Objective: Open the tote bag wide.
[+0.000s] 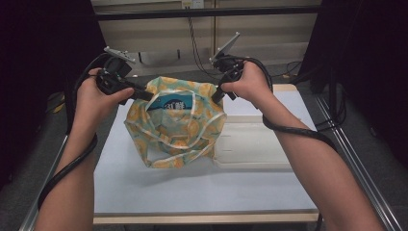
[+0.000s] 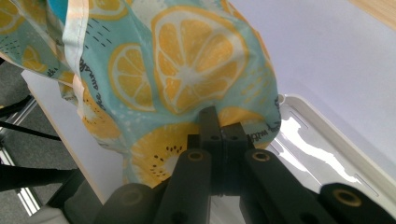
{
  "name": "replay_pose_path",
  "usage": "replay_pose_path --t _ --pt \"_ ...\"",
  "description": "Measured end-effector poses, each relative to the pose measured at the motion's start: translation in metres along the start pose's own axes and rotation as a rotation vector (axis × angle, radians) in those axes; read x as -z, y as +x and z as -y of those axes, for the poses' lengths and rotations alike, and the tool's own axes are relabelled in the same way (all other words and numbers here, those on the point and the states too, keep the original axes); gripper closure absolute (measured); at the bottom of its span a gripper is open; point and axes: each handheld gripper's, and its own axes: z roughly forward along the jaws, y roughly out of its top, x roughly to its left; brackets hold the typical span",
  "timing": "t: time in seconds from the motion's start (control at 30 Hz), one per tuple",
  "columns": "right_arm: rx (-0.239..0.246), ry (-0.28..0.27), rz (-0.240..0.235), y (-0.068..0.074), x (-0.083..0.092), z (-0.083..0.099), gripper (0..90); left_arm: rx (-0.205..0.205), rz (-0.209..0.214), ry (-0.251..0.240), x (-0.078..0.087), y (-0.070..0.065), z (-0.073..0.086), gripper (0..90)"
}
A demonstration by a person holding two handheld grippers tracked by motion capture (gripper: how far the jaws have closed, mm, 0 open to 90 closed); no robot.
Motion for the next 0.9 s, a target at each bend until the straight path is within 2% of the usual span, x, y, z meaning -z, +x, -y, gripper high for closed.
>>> replay_pose_path --t 0.17,0.23,0.3,0.33,0.37,0.4,0.47,0.5,0.53,0.63,0.67,0.7,0.83,0.9 --pt "0.000 -0.011 -0.003 0.001 0.001 0.000 90.0 0.024 0.006 -0.020 0.001 -0.002 -0.001 55.4" --pt "0.006 -0.017 -0.007 0.001 0.002 -0.001 90.0 -0.003 0.012 0.012 -0.003 -0.004 -0.003 55.7" --pt "0.004 -0.020 -0.012 0.002 0.003 -0.001 90.0 -0.013 0.018 0.031 -0.006 -0.004 -0.004 60.3" --pt "-0.001 -0.020 -0.011 0.002 0.003 -0.002 90.0 -0.014 0.008 0.031 -0.007 -0.004 -0.004 63.5" --pt "0.007 -0.024 -0.013 0.002 0.004 -0.002 90.0 0.006 0.016 0.025 -0.009 -0.005 -0.003 69.7" --pt "0.007 -0.026 -0.013 0.002 0.004 -0.002 90.0 -0.029 0.028 0.048 -0.008 -0.003 -0.004 73.9" --pt "0.005 -0.025 -0.012 0.003 0.005 -0.002 90.0 -0.011 0.017 0.041 -0.009 -0.004 -0.004 79.1" --pt "0.005 -0.025 -0.014 0.003 0.005 -0.002 90.0 -0.032 0.022 0.059 -0.008 -0.003 -0.005 81.0" --pt "0.003 -0.025 -0.016 0.003 0.005 -0.002 90.0 -0.034 0.021 0.060 -0.008 -0.003 -0.005 82.4" --pt "0.002 -0.031 -0.019 0.002 0.006 -0.003 90.0 -0.022 0.021 0.049 -0.007 -0.004 -0.007 86.5" --pt "0.005 -0.035 -0.019 0.002 0.007 -0.003 90.0 0.001 0.030 0.025 -0.006 -0.005 -0.008 86.7" --pt "0.005 -0.035 -0.016 0.002 0.007 -0.003 90.0 0.007 0.034 0.008 -0.003 -0.005 -0.009 87.4" --pt "-0.001 -0.048 -0.021 0.001 0.011 -0.005 90.0 0.002 0.027 -0.010 0.007 -0.004 -0.015 90.0" --pt "-0.005 -0.062 -0.027 0.001 0.014 -0.007 90.0 0.014 0.035 -0.039 0.008 -0.002 -0.016 90.0"
